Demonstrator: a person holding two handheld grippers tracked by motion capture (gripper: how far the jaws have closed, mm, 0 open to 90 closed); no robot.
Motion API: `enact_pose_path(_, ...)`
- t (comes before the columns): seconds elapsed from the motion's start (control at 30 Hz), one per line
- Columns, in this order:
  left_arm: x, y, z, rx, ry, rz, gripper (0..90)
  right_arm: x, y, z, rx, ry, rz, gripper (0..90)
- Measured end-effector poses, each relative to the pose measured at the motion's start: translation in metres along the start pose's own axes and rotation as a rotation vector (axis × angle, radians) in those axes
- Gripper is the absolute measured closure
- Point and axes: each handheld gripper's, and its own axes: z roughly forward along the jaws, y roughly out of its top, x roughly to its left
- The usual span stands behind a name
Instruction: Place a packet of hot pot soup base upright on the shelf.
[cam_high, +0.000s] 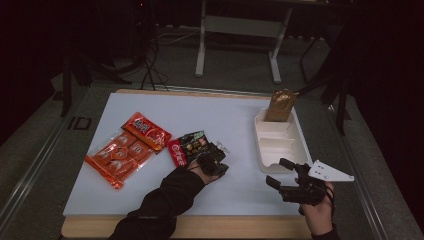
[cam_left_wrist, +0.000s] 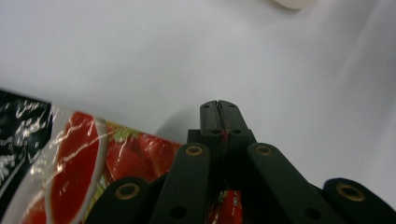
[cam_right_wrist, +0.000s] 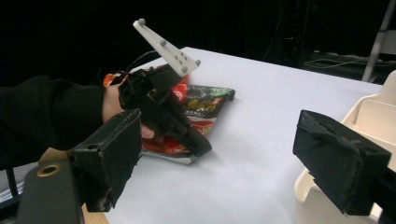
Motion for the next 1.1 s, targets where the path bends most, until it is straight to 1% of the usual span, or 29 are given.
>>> enact_pose_path(0.27, -0.006, -0.014, -0.009, 0.004, -0.014, 0.008, 90.0, 0.001, 0.000, 0.002, 0.004, 0.000, -0.003, 15.7)
enact_pose_path(0.43, -0.010, -0.022, -0.015, 0.010, -0.009, 0.016, 90.0, 0.001, 0.000, 0.003, 0.009, -0.002, -0.001, 15.7)
enact_pose_path(0.67, -0.011, -0.032, -0.022, 0.010, -0.011, 0.013, 90.0, 0.001, -0.001, 0.003, 0.010, 0.000, -0.001, 15.7)
enact_pose_path(0.87, -0.012, -0.038, -0.027, 0.012, -0.002, 0.024, 90.0, 0.001, -0.001, 0.003, 0.012, -0.003, 0.001, 15.7)
enact_pose_path(0.97, -0.012, -0.041, -0.029, -0.002, -0.015, 0.029, 90.0, 0.002, -0.001, 0.004, 0.014, -0.004, 0.000, 15.7)
enact_pose_path(1.0, -0.012, -0.043, -0.029, -0.024, -0.025, 0.035, 90.0, 0.002, -0.001, 0.004, 0.014, -0.001, 0.001, 15.7)
enact_pose_path(1.03, -0.012, -0.044, -0.031, -0.025, -0.020, 0.043, 90.0, 0.002, -0.001, 0.004, 0.013, 0.001, 0.003, 15.7)
enact_pose_path(1.07, -0.012, -0.045, -0.034, -0.044, -0.024, 0.039, 90.0, 0.002, 0.000, 0.005, 0.016, 0.000, 0.000, 15.7)
enact_pose_path(1.1, -0.011, -0.046, -0.037, -0.070, -0.039, 0.037, 89.9, 0.002, -0.001, 0.005, 0.015, -0.001, -0.002, 15.7)
